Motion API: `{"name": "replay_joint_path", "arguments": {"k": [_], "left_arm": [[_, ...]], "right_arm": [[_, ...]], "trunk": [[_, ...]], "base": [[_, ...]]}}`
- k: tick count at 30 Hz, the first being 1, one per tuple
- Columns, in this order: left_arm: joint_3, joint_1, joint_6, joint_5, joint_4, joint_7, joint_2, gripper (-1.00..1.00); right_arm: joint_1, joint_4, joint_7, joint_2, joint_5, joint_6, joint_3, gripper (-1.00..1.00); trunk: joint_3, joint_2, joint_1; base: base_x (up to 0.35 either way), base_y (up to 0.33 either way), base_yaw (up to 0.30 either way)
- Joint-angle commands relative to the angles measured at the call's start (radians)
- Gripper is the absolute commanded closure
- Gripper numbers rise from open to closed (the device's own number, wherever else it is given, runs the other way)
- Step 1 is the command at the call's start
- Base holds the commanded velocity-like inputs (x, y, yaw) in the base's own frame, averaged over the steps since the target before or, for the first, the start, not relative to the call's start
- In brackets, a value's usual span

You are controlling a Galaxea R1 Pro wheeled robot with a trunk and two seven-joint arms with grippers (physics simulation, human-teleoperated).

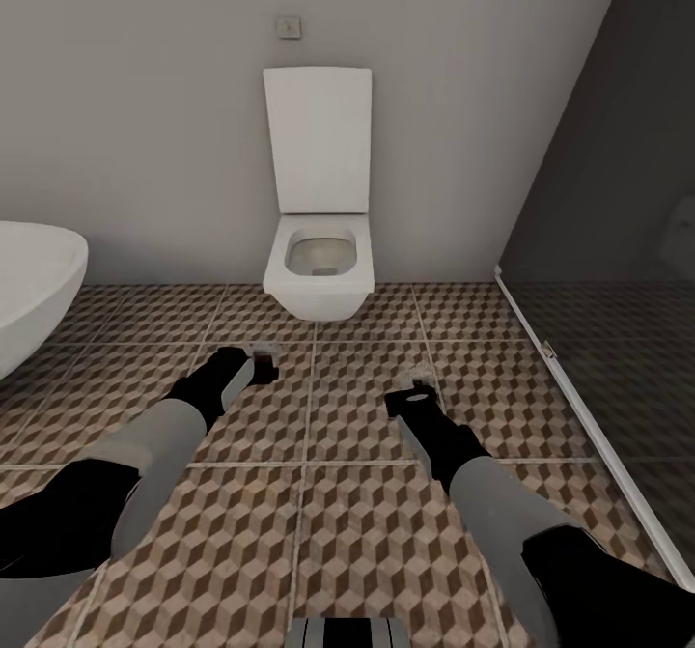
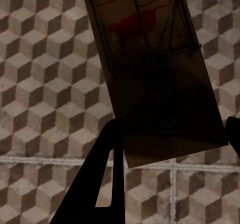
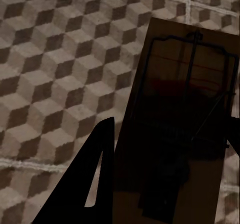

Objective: Take the four mousetraps from the cabinet in the bathroom and place them on the bathroom floor. Make sure all four end up on the same floor surface, and ensure that at least two of them are either under or directly next to the same bathroom sink.

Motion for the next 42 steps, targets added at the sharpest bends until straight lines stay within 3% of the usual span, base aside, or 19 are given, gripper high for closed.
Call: {"name": "replay_joint_path", "arguments": {"k": [1, 9, 12, 17, 20, 26, 39, 42], "left_arm": [[-0.008, -0.001, 0.004, 0.010, -0.001, 0.009, 0.000, 1.00], [-0.009, 0.000, 0.001, 0.011, 0.003, 0.009, -0.004, 1.00], [-0.010, 0.003, -0.041, 0.011, 0.020, 0.008, -0.006, 1.00], [-0.011, 0.006, -0.129, 0.011, 0.094, -0.003, -0.007, 1.00], [-0.011, 0.007, -0.149, 0.010, 0.125, -0.052, -0.007, 1.00], [-0.011, 0.008, -0.154, 0.010, 0.136, -0.100, -0.006, 1.00], [-0.017, 0.016, -0.154, 0.009, 0.138, -0.106, -0.019, 1.00], [-0.036, 0.016, -0.153, 0.008, 0.137, -0.105, -0.022, 1.00]], "right_arm": [[-0.008, -0.001, -0.002, -0.001, 0.000, 0.017, 0.006, 1.00], [-0.102, 0.009, -0.003, -0.002, -0.002, 0.082, 0.005, 1.00], [-0.116, 0.012, -0.002, -0.002, -0.004, 0.087, 0.005, 1.00], [-0.121, 0.019, 0.002, 0.001, -0.007, 0.087, 0.004, 1.00], [-0.121, 0.022, 0.004, 0.002, -0.008, 0.083, 0.004, 1.00], [-0.121, 0.028, 0.006, 0.004, -0.012, 0.047, 0.007, 1.00], [-0.121, 0.061, 0.036, 0.004, -0.012, -0.006, 0.007, 1.00], [-0.120, 0.061, 0.038, 0.004, -0.011, -0.009, 0.007, 1.00]], "trunk": [[-0.001, 0.000, 0.000], [-0.001, 0.000, 0.000], [-0.001, 0.000, 0.000], [-0.001, 0.000, 0.000], [-0.001, 0.000, 0.000], [-0.001, 0.000, 0.000], [-0.001, 0.000, 0.000], [-0.001, 0.000, 0.000]], "base": [[0.000, 0.000, 0.000], [0.000, 0.000, 0.000], [0.000, 0.000, 0.000], [0.000, 0.000, 0.000], [0.000, 0.000, 0.000], [0.000, 0.000, 0.000], [0.000, 0.000, 0.000], [0.000, 0.000, 0.000]]}}
